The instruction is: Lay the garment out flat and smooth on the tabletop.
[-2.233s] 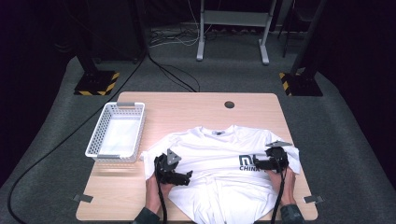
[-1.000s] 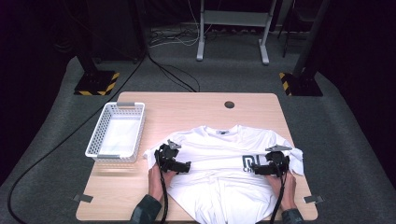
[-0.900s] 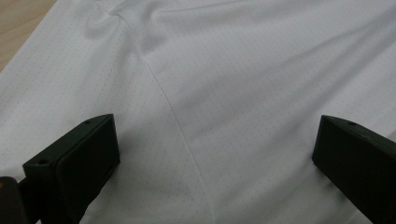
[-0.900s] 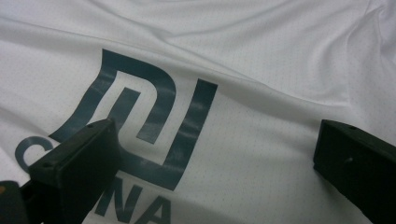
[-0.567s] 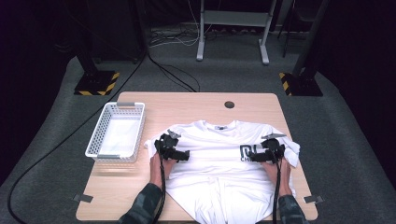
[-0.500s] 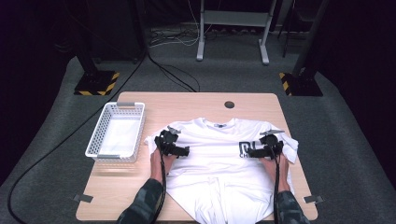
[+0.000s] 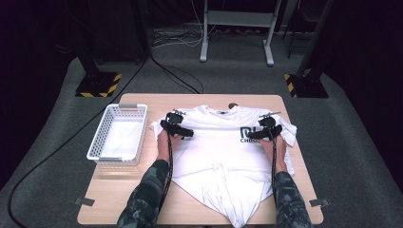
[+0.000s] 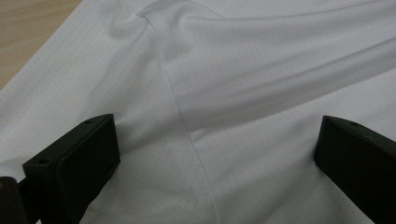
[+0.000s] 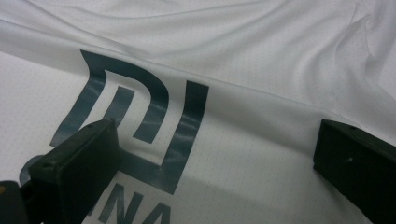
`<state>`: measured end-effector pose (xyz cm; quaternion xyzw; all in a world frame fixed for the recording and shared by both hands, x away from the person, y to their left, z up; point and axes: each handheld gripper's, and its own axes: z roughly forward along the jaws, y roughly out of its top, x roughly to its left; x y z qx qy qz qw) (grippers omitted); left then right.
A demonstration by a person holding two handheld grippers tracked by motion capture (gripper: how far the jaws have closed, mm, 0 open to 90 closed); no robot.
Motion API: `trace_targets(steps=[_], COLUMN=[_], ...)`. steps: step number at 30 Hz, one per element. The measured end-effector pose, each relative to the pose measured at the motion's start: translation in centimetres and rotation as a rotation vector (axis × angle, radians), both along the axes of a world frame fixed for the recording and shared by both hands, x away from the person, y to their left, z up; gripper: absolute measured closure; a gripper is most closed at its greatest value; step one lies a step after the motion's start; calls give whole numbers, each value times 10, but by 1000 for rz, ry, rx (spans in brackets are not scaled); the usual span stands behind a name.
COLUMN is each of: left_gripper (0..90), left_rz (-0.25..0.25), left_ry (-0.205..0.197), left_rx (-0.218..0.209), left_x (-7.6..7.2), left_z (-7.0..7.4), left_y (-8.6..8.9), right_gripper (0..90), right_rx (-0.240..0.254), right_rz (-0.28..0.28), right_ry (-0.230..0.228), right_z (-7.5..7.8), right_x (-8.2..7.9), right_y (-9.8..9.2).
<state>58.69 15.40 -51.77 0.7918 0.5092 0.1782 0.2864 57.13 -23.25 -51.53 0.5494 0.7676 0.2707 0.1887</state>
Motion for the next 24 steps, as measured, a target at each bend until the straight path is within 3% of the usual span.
trace_targets(steps=[6, 7, 9, 11, 12, 15, 17, 18, 20, 21, 22, 24], left_gripper=[0, 0, 2, 0, 0, 0, 0, 1, 3, 3, 3, 3], left_rz=[-6, -5, 2, 7, 2, -23, -74, -106, -143, -143, -165, -179], left_ry=[26, 33, 34, 6, -16, -45, -42, -52, -55, -55, -35, -32], left_rx=[10, 14, -21, -13, -29, -24, -9, 24, 44, 44, 72, 80], left_x=[12, 11, 6, -5, -15, -44, -70, -88, -120, -120, -139, -157], left_z=[2, 4, 8, 18, 26, 43, 50, 51, 48, 48, 42, 32], left_y=[1, 2, 5, 6, 6, 2, -5, -10, -17, -17, -21, -25], right_gripper=[0, 0, 0, 14, 15, 26, 33, 37, 43, 43, 41, 35], right_rx=[-6, -8, 15, 61, 52, 69, 60, 55, 45, 45, 32, 42], right_rz=[-20, -23, -27, -15, -1, 24, 36, 50, 57, 57, 55, 41], right_ry=[6, 6, 12, 0, -21, -44, -58, -61, -57, -57, -45, -15], right_z=[1, 1, 4, 11, 16, 32, 39, 41, 42, 42, 39, 28], right_x=[10, 9, 6, -2, -8, -34, -51, -62, -88, -88, -102, -128], right_y=[2, 1, -2, -6, -7, -10, -9, -8, -7, -7, -6, -6])
